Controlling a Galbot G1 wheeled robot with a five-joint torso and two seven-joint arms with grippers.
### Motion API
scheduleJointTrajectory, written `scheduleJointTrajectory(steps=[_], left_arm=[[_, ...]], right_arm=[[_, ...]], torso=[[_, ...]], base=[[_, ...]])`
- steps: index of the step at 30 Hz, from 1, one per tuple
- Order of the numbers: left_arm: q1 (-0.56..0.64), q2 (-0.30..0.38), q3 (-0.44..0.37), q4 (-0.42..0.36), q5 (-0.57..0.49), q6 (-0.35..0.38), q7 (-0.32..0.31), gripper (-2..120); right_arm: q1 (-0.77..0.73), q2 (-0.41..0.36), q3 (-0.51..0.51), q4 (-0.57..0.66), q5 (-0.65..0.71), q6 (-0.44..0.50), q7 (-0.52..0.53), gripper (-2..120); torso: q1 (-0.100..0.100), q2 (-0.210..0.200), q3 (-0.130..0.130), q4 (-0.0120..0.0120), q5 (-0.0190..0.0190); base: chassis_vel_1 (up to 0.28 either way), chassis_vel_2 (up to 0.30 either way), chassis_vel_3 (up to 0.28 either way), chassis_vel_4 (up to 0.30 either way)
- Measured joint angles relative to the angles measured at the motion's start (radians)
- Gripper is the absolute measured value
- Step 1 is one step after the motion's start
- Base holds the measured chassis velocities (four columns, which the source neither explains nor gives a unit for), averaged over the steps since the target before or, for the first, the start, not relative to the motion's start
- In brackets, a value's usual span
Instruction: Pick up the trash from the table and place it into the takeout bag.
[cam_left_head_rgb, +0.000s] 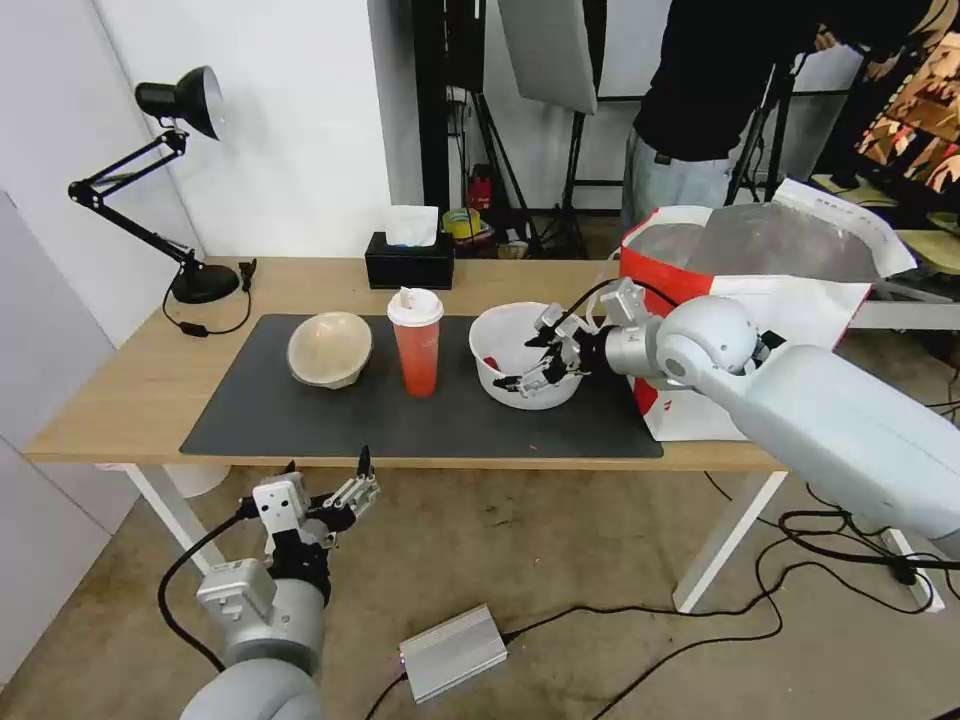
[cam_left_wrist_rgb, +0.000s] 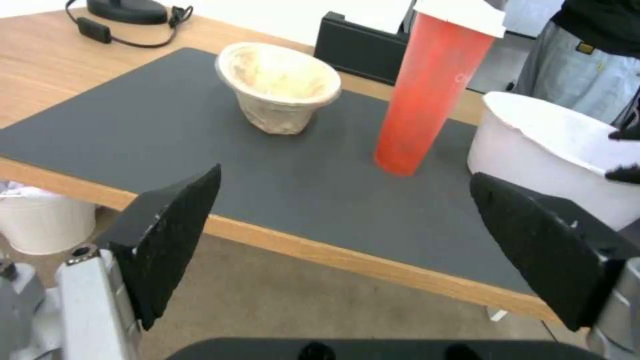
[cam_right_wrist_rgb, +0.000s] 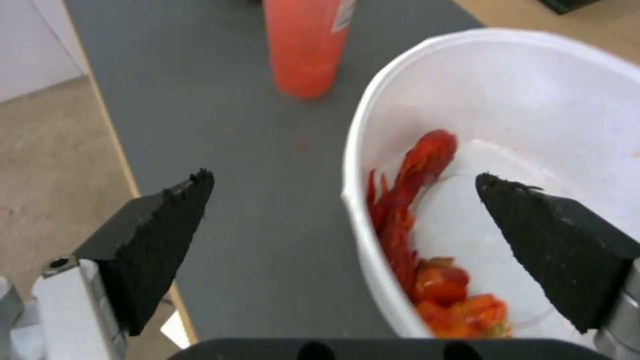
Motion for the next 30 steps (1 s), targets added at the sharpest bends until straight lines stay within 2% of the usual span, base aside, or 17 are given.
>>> scheduleJointTrajectory(steps=[6,30], left_arm=[[0.012,-0.008,0.001,-0.003,0.002,-0.004,0.0,100],[0.056,-0.009,0.007,-0.005,0.027,-0.024,0.007,100]], right_arm=[[-0.041,-0.016,0.006,0.03,-0.043,0.012,-0.03,100],[-0.069,0.003,0.035,0.008,-0.082,0.03,-0.027,100]], torso=[[0.0,0.0,0.0,-0.0002,0.0],[0.0,0.0,0.0,0.0,0.0]], base=[[0.0,0.0,0.0,0.0],[0.0,0.0,0.0,0.0]])
